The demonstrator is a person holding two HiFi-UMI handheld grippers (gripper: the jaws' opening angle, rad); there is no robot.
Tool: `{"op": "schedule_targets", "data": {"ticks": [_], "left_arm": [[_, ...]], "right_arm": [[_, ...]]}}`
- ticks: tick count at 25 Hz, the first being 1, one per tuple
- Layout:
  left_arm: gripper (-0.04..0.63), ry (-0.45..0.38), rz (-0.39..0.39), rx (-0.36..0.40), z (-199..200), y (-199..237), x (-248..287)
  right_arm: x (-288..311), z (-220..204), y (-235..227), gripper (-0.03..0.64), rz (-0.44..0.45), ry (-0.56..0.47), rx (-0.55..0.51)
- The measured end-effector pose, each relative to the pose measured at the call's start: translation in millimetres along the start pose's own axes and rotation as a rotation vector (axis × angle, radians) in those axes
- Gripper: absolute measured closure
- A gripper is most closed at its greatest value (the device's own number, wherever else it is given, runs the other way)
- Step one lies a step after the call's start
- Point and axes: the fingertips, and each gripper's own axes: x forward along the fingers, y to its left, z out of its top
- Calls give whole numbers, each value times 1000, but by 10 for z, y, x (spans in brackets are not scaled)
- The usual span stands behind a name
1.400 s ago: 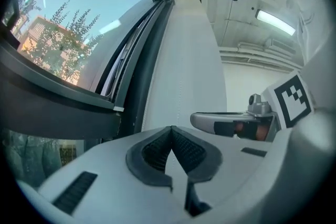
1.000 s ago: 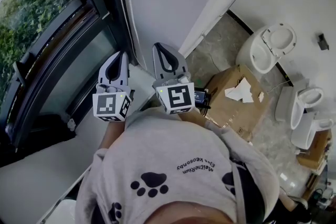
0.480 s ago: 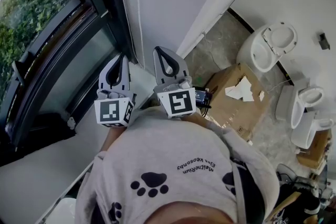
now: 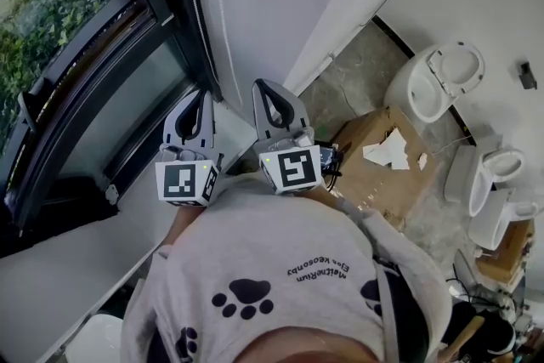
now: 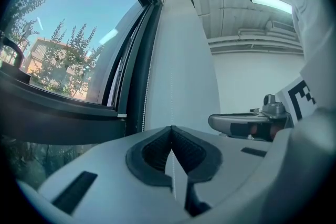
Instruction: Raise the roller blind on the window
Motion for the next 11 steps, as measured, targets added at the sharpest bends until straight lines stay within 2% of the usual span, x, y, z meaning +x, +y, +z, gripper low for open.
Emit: {"op": "schedule_targets", "data": {"ticks": [11], "left_arm": [[587,-9,14,-18,-69,-189,35]], "right_arm": [[-56,-27,-31,607,65,-6,-19]]}}
